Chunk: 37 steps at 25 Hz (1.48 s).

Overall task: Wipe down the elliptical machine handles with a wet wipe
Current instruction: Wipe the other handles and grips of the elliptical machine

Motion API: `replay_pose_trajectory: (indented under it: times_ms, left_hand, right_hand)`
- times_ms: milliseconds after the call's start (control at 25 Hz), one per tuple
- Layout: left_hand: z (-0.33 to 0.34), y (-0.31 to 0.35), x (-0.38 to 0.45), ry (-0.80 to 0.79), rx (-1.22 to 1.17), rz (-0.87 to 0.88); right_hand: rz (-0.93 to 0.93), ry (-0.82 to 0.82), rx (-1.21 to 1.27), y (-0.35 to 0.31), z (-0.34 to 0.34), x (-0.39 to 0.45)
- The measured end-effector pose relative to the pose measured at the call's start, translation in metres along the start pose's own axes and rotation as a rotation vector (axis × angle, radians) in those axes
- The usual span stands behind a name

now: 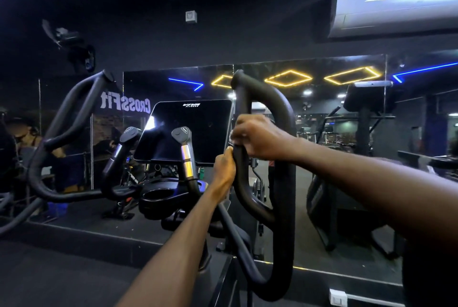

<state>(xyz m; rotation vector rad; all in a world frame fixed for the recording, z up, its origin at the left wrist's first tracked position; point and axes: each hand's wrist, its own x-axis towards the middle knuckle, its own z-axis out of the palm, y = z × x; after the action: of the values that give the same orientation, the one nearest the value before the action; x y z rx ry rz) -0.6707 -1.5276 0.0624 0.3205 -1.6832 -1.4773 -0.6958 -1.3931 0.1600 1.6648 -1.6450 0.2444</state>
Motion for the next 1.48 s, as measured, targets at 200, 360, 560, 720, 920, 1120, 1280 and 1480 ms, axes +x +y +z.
replay_pose_trajectory:
  times_ms: [200,360,560,720,920,1120,1280,1480]
  left_hand:
    - [-0.012,-0.004,-0.005,-0.080,0.099,0.004]
    - [-0.015,0.001,-0.009,-0.083,0.032,0.016]
    - [-0.015,0.007,-0.017,-0.060,-0.013,0.012]
    - [-0.018,0.010,-0.019,-0.054,-0.042,-0.005]
    - [-0.010,0.013,-0.016,0.039,-0.043,-0.039]
    - [0.003,0.009,-0.020,0.047,-0.054,-0.097]
    - [0.001,0.014,-0.023,0.082,0.071,-0.055]
    - [-0.004,0.016,-0.030,0.042,0.131,-0.079]
  right_hand:
    - [0.074,0.096,0.029,0.009,-0.008,0.000]
    - [-0.039,-0.145,0.033,-0.004,0.002,-0.015]
    - [-0.043,-0.120,0.038,-0.016,0.015,-0.028]
    - [0.053,-0.050,0.095,-0.018,0.013,-0.032]
    - [0.057,-0.259,0.132,-0.049,0.041,-0.080]
    - [0.134,-0.264,0.142,-0.042,0.026,-0.062]
    - [0.062,-0.712,-0.093,-0.053,0.021,-0.067]
    - [0.063,-0.669,-0.169,-0.060,0.015,-0.050]
